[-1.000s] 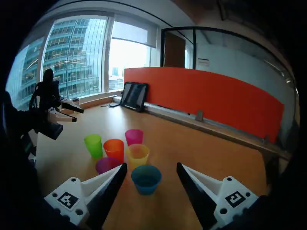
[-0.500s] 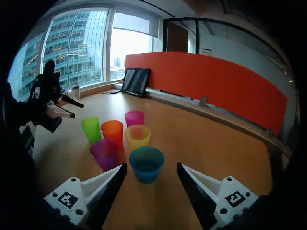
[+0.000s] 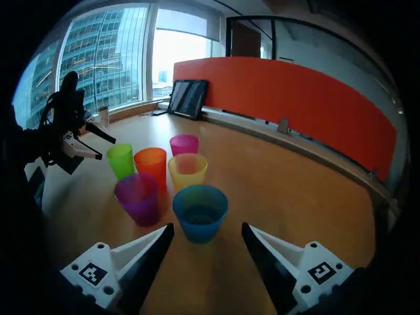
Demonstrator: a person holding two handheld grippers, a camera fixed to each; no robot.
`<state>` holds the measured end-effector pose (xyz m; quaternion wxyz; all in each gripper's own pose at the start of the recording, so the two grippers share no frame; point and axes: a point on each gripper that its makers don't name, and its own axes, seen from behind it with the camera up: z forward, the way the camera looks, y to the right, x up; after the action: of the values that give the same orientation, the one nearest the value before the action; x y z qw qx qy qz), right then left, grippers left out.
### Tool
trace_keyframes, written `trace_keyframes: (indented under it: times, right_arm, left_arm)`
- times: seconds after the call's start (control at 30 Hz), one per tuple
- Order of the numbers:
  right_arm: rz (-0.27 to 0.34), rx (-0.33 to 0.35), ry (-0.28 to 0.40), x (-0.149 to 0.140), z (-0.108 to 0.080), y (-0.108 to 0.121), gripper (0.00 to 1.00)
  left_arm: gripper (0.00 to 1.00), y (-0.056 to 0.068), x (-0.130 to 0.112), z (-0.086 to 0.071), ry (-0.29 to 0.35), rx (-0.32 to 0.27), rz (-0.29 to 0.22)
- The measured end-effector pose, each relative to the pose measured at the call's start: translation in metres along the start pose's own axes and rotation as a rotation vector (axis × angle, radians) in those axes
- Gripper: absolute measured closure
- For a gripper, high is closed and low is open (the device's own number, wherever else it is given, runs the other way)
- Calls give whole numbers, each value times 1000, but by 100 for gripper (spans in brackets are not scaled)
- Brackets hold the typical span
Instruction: Pour water
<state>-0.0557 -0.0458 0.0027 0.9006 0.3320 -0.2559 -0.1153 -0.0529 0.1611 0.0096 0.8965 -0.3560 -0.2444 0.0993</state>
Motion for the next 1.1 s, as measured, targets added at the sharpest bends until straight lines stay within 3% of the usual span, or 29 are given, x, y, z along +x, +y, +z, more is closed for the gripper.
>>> trace_keyframes:
  times: [0.37, 1.1]
  right_arm:
    - [-19, 22, -32, -6, 18, -2, 0]
    - [-27, 49, -61, -1, 51, -6, 0]
  left_arm:
    - [3, 3, -12, 22, -58, -32, 13]
    - [3, 8, -9, 49, -76, -72, 18]
